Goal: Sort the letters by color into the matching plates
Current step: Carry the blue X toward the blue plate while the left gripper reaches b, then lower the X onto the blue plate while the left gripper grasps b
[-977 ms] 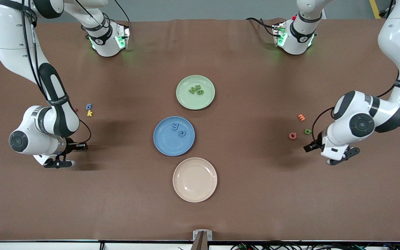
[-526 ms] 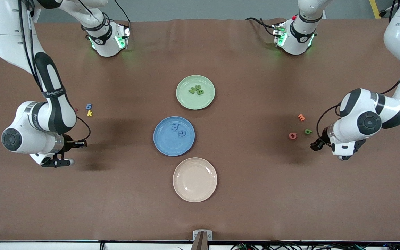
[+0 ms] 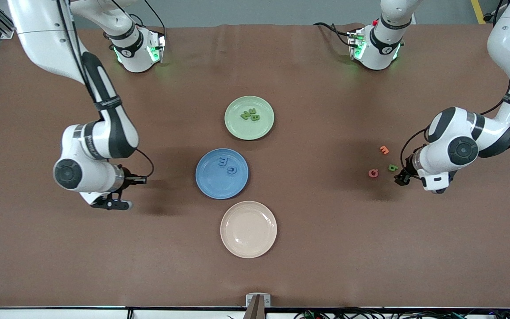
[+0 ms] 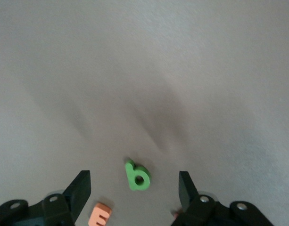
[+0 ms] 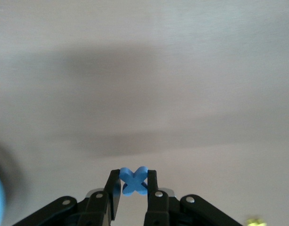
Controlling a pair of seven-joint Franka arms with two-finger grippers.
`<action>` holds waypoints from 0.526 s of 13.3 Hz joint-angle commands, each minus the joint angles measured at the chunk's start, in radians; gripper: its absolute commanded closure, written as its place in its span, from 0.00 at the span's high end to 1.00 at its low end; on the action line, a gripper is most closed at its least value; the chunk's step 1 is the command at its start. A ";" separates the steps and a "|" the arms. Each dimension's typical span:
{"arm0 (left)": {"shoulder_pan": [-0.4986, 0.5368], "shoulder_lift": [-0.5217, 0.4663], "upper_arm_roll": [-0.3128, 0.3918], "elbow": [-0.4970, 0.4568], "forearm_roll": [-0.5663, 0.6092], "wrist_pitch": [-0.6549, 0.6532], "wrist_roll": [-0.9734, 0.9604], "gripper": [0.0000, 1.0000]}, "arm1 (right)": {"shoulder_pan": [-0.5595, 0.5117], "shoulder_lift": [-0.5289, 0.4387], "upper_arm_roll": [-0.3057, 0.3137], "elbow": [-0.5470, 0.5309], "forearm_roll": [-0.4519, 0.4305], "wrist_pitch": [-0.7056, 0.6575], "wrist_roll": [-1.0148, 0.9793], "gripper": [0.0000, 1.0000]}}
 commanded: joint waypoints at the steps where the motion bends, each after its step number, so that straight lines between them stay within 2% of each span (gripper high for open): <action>1: 0.022 -0.109 -0.011 -0.127 0.019 0.127 -0.095 0.78 | 0.061 -0.011 -0.004 0.033 -0.015 -0.019 0.130 0.17; 5: 0.036 -0.109 -0.005 -0.173 0.025 0.241 -0.100 0.75 | 0.214 -0.004 -0.002 0.071 -0.009 -0.015 0.362 0.17; 7: 0.037 -0.100 -0.002 -0.181 0.071 0.241 -0.103 0.73 | 0.253 0.007 0.001 0.090 0.009 -0.010 0.391 0.17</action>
